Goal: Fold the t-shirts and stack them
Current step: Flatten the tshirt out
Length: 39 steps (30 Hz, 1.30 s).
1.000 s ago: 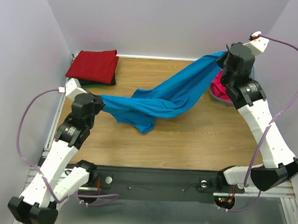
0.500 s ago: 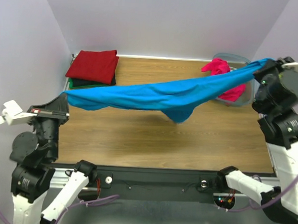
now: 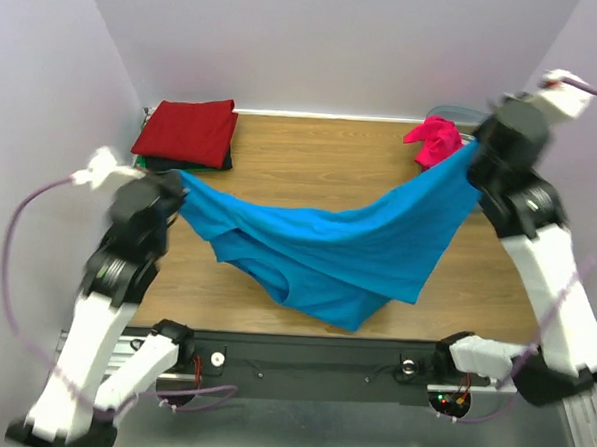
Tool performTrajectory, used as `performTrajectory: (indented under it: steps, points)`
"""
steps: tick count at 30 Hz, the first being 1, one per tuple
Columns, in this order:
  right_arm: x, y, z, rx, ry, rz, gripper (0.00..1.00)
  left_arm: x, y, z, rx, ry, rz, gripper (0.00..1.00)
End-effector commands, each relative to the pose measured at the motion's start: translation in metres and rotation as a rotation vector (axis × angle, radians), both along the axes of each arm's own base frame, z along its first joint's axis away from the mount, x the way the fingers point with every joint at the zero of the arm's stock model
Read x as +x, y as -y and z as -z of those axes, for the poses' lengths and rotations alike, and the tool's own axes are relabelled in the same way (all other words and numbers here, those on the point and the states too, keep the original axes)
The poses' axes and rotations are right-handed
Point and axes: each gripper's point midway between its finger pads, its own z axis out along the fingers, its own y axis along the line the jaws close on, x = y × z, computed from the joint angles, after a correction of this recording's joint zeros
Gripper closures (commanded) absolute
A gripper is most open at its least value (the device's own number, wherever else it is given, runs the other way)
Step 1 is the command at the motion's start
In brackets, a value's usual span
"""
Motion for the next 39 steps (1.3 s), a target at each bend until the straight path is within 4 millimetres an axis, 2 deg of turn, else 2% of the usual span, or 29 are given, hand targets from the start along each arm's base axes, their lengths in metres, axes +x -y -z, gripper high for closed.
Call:
performTrajectory:
  steps: [1,2,4,5,6,7,8,9,10,12,14,15,16,17,19,20,21,22,23,24,26,27,28,30,32,35,39]
  points:
    - [0.083,-0.036,0.105,-0.064,-0.278,-0.083,1.0,0.067,0.018,0.12,0.065,-0.332,0.002,1.0]
    - [0.113,-0.047,0.147,-0.06,-0.371,-0.111,1.0,0.079,0.013,0.159,0.081,-0.436,-0.013,1.0]
    - [0.145,-0.062,0.19,-0.043,-0.468,-0.204,0.99,0.092,0.012,0.184,0.076,-0.505,0.012,1.0]
    - [0.158,-0.066,0.203,-0.05,-0.5,-0.217,0.94,0.1,0.003,0.2,0.071,-0.566,-0.002,0.82]
    - [0.178,-0.074,0.228,-0.063,-0.553,-0.233,0.87,0.103,0.007,0.206,0.07,-0.593,0.037,0.67]
    - [0.185,-0.077,0.233,-0.076,-0.57,-0.242,0.77,0.106,0.006,0.208,0.07,-0.604,0.037,0.56]
    - [0.191,-0.081,0.24,-0.075,-0.594,-0.259,0.46,0.11,0.003,0.204,0.071,-0.6,0.026,0.42]
    - [0.191,-0.084,0.239,-0.07,-0.592,-0.273,0.33,0.109,0.002,0.203,0.074,-0.596,0.021,0.3]
    - [0.191,-0.085,0.239,-0.059,-0.589,-0.28,0.24,0.11,0.001,0.199,0.073,-0.578,0.016,0.02]
    - [0.184,-0.083,0.23,-0.053,-0.572,-0.276,0.0,0.105,-0.005,0.196,0.073,-0.556,-0.009,0.02]
    - [0.175,-0.08,0.225,-0.049,-0.563,-0.274,0.0,0.097,-0.007,0.203,0.071,-0.563,-0.02,0.02]
    - [0.165,-0.078,0.21,-0.039,-0.532,-0.277,0.0,0.094,-0.008,0.206,0.069,-0.569,-0.022,0.02]
    - [0.159,-0.078,0.208,-0.029,-0.525,-0.287,0.0,0.091,-0.009,0.212,0.067,-0.583,-0.025,0.02]
    - [0.148,-0.076,0.224,-0.025,-0.561,-0.29,0.0,0.084,-0.01,0.224,0.068,-0.607,-0.026,0.02]
    - [0.131,-0.077,0.231,0.002,-0.569,-0.313,0.0,0.079,-0.012,0.237,0.062,-0.626,-0.035,0.02]
    - [0.116,-0.076,0.218,0.037,-0.528,-0.321,0.0,0.072,-0.015,0.252,0.061,-0.656,-0.045,0.02]
    - [0.101,-0.077,0.246,0.054,-0.587,-0.338,0.0,0.072,-0.015,0.257,0.05,-0.653,-0.035,0.02]
    - [0.092,-0.078,0.253,0.078,-0.593,-0.348,0.0,0.071,-0.015,0.263,0.042,-0.662,-0.029,0.02]
    - [0.071,-0.076,0.265,0.125,-0.596,-0.347,0.0,0.068,-0.018,0.275,0.033,-0.686,-0.026,0.02]
    - [0.063,-0.081,0.272,0.156,-0.605,-0.376,0.0,0.071,-0.013,0.279,0.017,-0.682,0.015,0.03]
    - [0.046,-0.083,0.283,0.201,-0.609,-0.392,0.0,0.068,-0.01,0.294,0.004,-0.711,0.035,0.08]
    - [0.036,-0.081,0.278,0.212,-0.585,-0.4,0.0,0.067,-0.01,0.3,-0.001,-0.722,0.04,0.11]
    - [0.024,-0.079,0.298,0.227,-0.62,-0.391,0.0,0.066,-0.009,0.309,-0.008,-0.742,0.046,0.13]
    - [0.007,-0.074,0.313,0.239,-0.634,-0.384,0.0,0.067,-0.01,0.317,-0.016,-0.753,0.044,0.17]
    - [-0.003,-0.072,0.321,0.241,-0.643,-0.381,0.0,0.065,-0.01,0.331,-0.028,-0.787,0.045,0.21]
    - [-0.017,-0.068,0.334,0.253,-0.655,-0.376,0.0,0.072,-0.008,0.339,-0.046,-0.793,0.061,0.34]
    - [-0.025,-0.073,0.341,0.265,-0.671,-0.409,0.0,0.074,-0.01,0.349,-0.045,-0.824,0.052,0.42]
